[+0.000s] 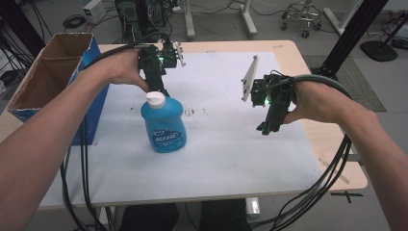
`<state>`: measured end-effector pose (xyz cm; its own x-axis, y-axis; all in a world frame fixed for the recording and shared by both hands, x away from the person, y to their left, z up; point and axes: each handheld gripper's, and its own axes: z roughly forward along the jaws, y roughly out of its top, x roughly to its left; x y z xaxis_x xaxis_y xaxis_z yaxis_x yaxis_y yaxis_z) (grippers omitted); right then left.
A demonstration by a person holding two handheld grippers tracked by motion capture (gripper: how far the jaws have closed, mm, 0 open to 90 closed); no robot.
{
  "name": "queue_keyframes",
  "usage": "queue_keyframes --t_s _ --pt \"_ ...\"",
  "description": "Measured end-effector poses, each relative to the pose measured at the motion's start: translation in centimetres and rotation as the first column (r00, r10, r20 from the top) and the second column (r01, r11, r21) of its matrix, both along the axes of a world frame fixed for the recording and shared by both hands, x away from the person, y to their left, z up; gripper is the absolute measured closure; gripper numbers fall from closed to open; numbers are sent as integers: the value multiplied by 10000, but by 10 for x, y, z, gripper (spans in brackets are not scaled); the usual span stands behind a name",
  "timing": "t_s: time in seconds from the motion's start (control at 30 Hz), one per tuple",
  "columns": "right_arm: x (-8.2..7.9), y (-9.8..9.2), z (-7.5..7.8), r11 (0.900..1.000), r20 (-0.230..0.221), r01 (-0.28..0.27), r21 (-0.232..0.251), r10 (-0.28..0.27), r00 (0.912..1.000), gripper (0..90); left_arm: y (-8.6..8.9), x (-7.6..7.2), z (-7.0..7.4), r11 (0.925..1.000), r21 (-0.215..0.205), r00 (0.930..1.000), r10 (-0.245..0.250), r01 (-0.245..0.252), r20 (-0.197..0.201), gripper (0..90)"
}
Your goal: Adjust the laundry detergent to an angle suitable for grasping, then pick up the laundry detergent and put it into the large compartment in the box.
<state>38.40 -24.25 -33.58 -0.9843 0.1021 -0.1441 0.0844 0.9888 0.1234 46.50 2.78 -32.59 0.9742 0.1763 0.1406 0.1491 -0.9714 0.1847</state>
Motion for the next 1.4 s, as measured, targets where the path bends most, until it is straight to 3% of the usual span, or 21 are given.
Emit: queue_keyframes --t_s 0.4,0.97,1.17,1.4 --pt "0 3 -1 9999 34 -134 -67 134 9999 129 2 0 0 10000 -6 9999 -13 13 -156 183" --pt "0 5 0 10000 145 -51 -44 51 9999 129 10 -1 5 10000 -53 10000 56 -56 -60 182" --pt "0 8 -3 9997 112 -146 -173 148 9998 129 11 -2 3 9999 132 9999 69 -67 -130 182" --pt "0 6 -1 10000 174 -86 15 86 9998 129 13 -4 6 10000 75 9999 36 -35 -104 182"
